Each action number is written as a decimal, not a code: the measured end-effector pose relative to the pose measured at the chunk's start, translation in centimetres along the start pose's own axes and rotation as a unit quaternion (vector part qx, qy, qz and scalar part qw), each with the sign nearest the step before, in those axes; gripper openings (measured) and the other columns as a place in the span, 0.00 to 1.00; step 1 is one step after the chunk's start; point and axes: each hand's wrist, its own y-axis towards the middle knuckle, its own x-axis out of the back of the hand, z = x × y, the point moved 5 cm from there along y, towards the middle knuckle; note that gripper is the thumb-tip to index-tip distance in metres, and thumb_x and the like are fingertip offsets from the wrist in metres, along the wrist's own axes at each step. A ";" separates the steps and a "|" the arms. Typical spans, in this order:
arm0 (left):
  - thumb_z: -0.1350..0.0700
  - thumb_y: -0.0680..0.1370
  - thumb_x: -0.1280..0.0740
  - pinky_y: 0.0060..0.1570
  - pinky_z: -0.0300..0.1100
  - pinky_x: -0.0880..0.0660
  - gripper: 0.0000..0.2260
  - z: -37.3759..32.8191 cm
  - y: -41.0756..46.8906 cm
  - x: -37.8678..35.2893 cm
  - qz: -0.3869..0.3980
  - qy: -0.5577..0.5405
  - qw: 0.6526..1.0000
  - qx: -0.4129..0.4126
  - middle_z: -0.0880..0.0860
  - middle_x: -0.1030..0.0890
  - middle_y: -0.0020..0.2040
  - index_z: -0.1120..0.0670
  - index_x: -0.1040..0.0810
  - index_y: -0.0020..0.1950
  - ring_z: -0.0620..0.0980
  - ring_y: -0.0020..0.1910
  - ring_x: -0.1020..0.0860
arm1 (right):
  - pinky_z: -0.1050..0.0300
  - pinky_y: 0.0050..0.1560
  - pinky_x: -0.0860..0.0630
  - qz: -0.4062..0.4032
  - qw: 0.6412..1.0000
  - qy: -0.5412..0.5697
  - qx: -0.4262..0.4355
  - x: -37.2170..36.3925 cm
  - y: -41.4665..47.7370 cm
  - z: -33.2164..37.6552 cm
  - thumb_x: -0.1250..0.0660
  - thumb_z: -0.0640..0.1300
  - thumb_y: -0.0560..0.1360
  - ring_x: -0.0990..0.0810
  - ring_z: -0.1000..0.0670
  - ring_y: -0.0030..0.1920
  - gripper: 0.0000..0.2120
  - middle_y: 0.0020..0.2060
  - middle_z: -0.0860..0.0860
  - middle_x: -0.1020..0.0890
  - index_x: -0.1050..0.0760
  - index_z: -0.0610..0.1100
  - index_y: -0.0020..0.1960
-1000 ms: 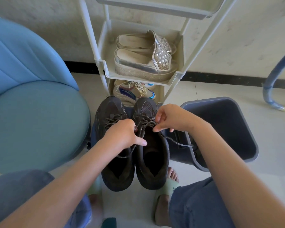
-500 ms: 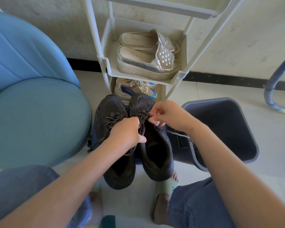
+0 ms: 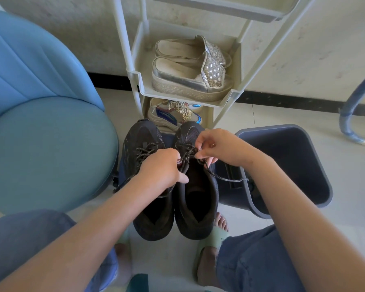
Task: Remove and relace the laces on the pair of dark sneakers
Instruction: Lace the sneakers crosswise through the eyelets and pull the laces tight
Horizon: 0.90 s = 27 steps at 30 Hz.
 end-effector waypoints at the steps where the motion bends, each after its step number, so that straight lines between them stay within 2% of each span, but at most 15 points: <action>1: 0.49 0.73 0.28 0.51 0.47 0.25 0.17 0.1 0.2 0.0 0.004 -0.027 1.000 0.000 0.53 0.20 0.52 0.58 0.24 0.55 0.53 0.51 0.22 | 0.64 0.44 0.22 0.012 1.000 0.009 -0.004 0.1 0.0 -0.1 0.30 0.42 0.75 0.18 0.53 0.37 0.06 0.37 0.52 0.18 0.23 0.43 0.51; 3: 0.49 0.74 0.30 0.42 0.44 0.29 0.13 0.2 0.6 0.2 -0.017 -0.075 0.997 -0.007 0.51 0.22 0.39 0.57 0.26 0.39 0.51 0.42 0.22 | 0.67 0.48 0.24 0.023 0.999 0.028 -0.004 0.5 -0.2 -0.4 0.31 0.44 0.76 0.17 0.53 0.41 0.07 0.40 0.50 0.15 0.19 0.42 0.51; 4: 0.49 0.75 0.32 0.41 0.44 0.30 0.13 0.2 0.6 0.4 -0.035 -0.087 0.996 -0.009 0.52 0.23 0.37 0.57 0.26 0.38 0.52 0.40 0.23 | 0.70 0.49 0.26 0.028 0.999 0.033 0.000 0.7 -0.4 -0.4 0.31 0.45 0.76 0.17 0.55 0.42 0.08 0.42 0.50 0.15 0.18 0.43 0.51; 7: 0.50 0.76 0.33 0.48 0.45 0.27 0.08 0.4 0.8 0.5 -0.071 -0.102 0.992 -0.006 0.52 0.19 0.46 0.54 0.21 0.49 0.52 0.48 0.22 | 0.73 0.50 0.33 0.078 0.996 0.037 -0.005 0.8 -1.1 -0.3 0.33 0.52 0.76 0.20 0.62 0.46 0.10 0.45 0.56 0.16 0.16 0.48 0.49; 9: 0.52 0.76 0.33 0.50 0.45 0.27 0.06 0.4 0.9 0.3 -0.076 -0.126 0.989 -0.011 0.50 0.20 0.49 0.52 0.21 0.50 0.50 0.49 0.22 | 0.72 0.53 0.36 0.123 0.992 0.020 -0.015 0.6 -1.5 -0.3 0.34 0.55 0.76 0.22 0.66 0.48 0.11 0.45 0.61 0.17 0.16 0.50 0.47; 13: 0.55 0.77 0.34 0.45 0.42 0.28 0.02 0.4 1.0 -0.2 -0.071 -0.134 0.988 -0.032 0.48 0.22 0.44 0.50 0.23 0.48 0.49 0.45 0.23 | 0.61 0.57 0.33 0.174 0.982 -0.075 -0.021 -0.3 -1.4 -0.5 0.29 0.53 0.73 0.23 0.62 0.48 0.06 0.46 0.59 0.18 0.18 0.51 0.42; 15: 0.56 0.76 0.33 0.43 0.41 0.29 0.02 0.4 0.9 -0.2 -0.072 -0.131 0.988 -0.042 0.46 0.23 0.39 0.49 0.23 0.46 0.48 0.42 0.23 | 0.61 0.58 0.32 0.181 0.980 -0.083 -0.018 -0.3 -1.4 -0.5 0.28 0.51 0.72 0.23 0.63 0.45 0.04 0.43 0.62 0.19 0.18 0.51 0.43; 17: 0.57 0.75 0.33 0.42 0.42 0.29 0.03 0.5 0.8 -0.2 -0.071 -0.134 0.987 -0.048 0.46 0.22 0.37 0.48 0.23 0.45 0.47 0.40 0.23 | 0.67 0.54 0.30 0.153 0.988 -0.030 -0.001 0.3 -1.3 -0.3 0.28 0.47 0.73 0.21 0.65 0.43 0.05 0.43 0.61 0.18 0.18 0.49 0.48; 19: 0.57 0.74 0.32 0.42 0.42 0.28 0.04 0.6 0.7 -0.1 -0.071 -0.135 0.987 -0.050 0.47 0.20 0.38 0.48 0.23 0.45 0.47 0.41 0.22 | 0.70 0.49 0.26 0.038 0.998 0.048 0.028 1.7 -0.8 -0.1 0.31 0.44 0.76 0.21 0.66 0.40 0.06 0.45 0.58 0.17 0.19 0.46 0.52; 21: 0.57 0.74 0.32 0.41 0.41 0.29 0.04 0.6 0.6 0.0 -0.073 -0.135 0.987 -0.052 0.47 0.19 0.39 0.48 0.22 0.44 0.46 0.41 0.22 | 0.72 0.45 0.27 -0.047 0.994 0.078 0.065 2.3 -0.5 0.3 0.32 0.41 0.77 0.22 0.67 0.40 0.07 0.45 0.58 0.18 0.20 0.47 0.54; 22: 0.58 0.74 0.32 0.40 0.39 0.30 0.03 0.6 0.5 0.0 -0.073 -0.134 0.987 -0.052 0.46 0.20 0.38 0.49 0.22 0.43 0.45 0.40 0.23 | 0.73 0.45 0.29 -0.052 0.994 0.057 0.077 1.9 -0.2 0.6 0.33 0.40 0.77 0.23 0.66 0.41 0.08 0.45 0.59 0.19 0.20 0.48 0.54; 24: 0.57 0.74 0.32 0.38 0.38 0.32 0.02 0.3 0.5 0.1 -0.073 -0.126 0.988 -0.051 0.43 0.21 0.37 0.50 0.21 0.43 0.43 0.39 0.24 | 0.72 0.45 0.33 -0.008 0.997 -0.030 0.075 0.2 0.4 0.8 0.32 0.38 0.76 0.25 0.62 0.42 0.10 0.43 0.60 0.23 0.19 0.48 0.55; 27: 0.57 0.75 0.33 0.43 0.39 0.32 0.02 0.1 0.5 0.1 -0.076 -0.112 0.989 -0.050 0.44 0.20 0.42 0.51 0.21 0.44 0.46 0.43 0.23 | 0.62 0.50 0.31 0.027 0.990 -0.128 0.061 -1.3 1.1 0.6 0.30 0.40 0.74 0.28 0.57 0.43 0.11 0.42 0.59 0.29 0.19 0.47 0.55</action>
